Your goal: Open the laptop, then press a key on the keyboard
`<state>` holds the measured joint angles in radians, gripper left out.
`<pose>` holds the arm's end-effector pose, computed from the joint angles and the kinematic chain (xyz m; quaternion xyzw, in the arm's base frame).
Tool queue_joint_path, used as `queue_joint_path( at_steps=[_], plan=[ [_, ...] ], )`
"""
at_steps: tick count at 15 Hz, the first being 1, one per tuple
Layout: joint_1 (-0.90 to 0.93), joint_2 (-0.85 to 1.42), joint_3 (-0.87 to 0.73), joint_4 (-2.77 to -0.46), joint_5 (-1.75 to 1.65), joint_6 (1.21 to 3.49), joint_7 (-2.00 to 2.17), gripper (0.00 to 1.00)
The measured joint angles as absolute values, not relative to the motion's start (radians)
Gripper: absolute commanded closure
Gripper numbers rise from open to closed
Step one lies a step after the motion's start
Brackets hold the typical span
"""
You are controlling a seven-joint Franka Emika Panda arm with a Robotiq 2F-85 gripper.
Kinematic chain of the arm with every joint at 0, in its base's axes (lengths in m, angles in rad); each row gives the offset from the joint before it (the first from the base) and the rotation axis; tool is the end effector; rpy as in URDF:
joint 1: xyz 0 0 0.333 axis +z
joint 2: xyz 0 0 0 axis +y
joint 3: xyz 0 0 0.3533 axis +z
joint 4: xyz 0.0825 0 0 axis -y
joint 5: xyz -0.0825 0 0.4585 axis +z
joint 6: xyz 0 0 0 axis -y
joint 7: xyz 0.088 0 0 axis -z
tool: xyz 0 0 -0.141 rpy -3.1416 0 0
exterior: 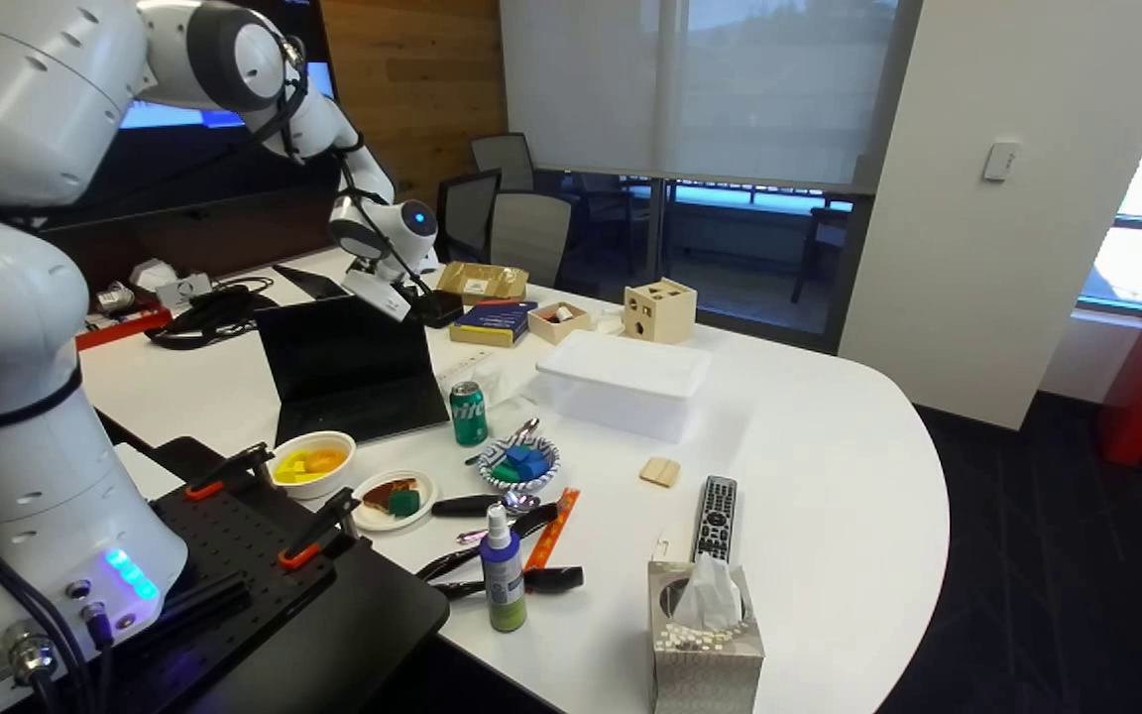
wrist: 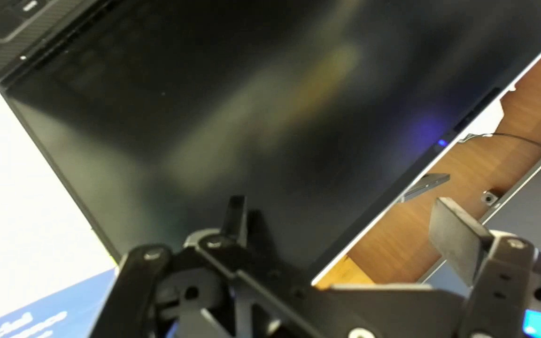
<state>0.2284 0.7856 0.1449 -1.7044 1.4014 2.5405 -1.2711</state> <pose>0.7014 0.2758 0.0831 -0.8922 -0.1710 -0.1844 0.3750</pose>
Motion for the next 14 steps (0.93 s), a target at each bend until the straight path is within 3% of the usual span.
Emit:
queue_joint_path(
  at_steps=[5, 6, 7, 9, 14],
  plan=[
    [0.213, 0.727, 0.142, -1.796, 1.478, 2.737, -1.276, 0.0],
    [0.214, 0.722, 0.139, -1.817, 1.486, 2.773, -1.275, 0.05],
    [0.215, 0.722, 0.136, -1.836, 1.488, 2.803, -1.27, 0.26],
    [0.218, 0.728, 0.129, -1.878, 1.488, 2.841, -1.253, 0.31],
    [0.235, 0.765, 0.127, -1.959, 1.45, 2.863, -1.168, 0.69]
  ],
)
